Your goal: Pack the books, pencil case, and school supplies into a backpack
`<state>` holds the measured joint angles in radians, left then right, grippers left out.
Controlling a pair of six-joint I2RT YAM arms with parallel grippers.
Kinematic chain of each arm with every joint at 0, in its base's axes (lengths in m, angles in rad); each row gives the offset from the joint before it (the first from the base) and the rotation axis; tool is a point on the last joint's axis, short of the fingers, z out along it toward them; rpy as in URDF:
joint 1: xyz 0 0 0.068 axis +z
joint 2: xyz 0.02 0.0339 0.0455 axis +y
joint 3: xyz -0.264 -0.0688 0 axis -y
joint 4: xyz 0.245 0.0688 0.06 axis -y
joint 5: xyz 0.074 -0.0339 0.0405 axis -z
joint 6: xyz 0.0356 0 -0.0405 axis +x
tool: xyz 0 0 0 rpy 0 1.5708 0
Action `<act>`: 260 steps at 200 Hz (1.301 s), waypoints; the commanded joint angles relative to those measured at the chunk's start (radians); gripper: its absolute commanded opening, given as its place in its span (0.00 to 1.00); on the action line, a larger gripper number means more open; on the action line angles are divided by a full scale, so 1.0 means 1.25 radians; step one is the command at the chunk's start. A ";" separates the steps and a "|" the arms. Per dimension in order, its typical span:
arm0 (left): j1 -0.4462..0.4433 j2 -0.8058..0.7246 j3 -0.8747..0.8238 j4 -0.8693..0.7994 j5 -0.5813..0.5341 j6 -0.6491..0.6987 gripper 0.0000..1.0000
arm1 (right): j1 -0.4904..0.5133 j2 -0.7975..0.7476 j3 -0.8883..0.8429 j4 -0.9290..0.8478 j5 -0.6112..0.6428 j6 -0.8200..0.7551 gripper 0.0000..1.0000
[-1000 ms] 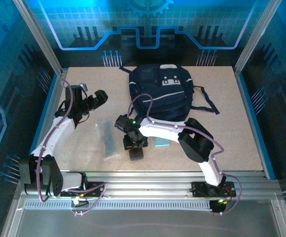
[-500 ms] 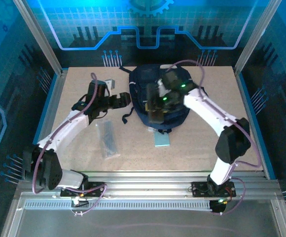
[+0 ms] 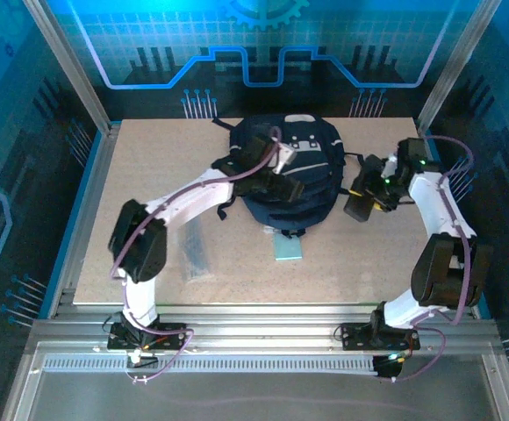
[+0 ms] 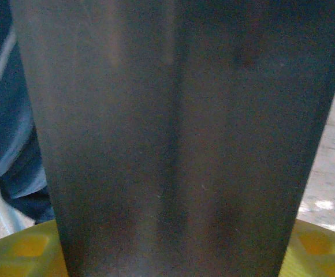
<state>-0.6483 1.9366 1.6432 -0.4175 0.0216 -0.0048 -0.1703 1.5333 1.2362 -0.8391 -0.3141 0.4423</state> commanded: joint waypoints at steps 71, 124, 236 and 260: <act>-0.008 0.322 0.321 -0.110 -0.162 0.144 0.93 | -0.081 -0.057 -0.093 0.085 -0.127 -0.023 0.51; 0.026 0.336 0.365 -0.099 -0.121 0.123 0.17 | -0.076 -0.072 -0.107 0.095 -0.136 -0.017 0.46; 0.089 0.207 0.295 -0.091 0.115 0.032 0.00 | -0.022 -0.068 -0.095 0.108 -0.136 0.007 0.40; 0.135 0.224 0.328 -0.100 0.214 -0.056 0.00 | 0.000 -0.075 -0.101 0.119 -0.147 0.030 0.40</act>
<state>-0.5362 2.2395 2.0258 -0.5301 0.1429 0.0582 -0.2058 1.4734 1.1049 -0.7273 -0.4587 0.4496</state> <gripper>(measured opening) 0.028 0.643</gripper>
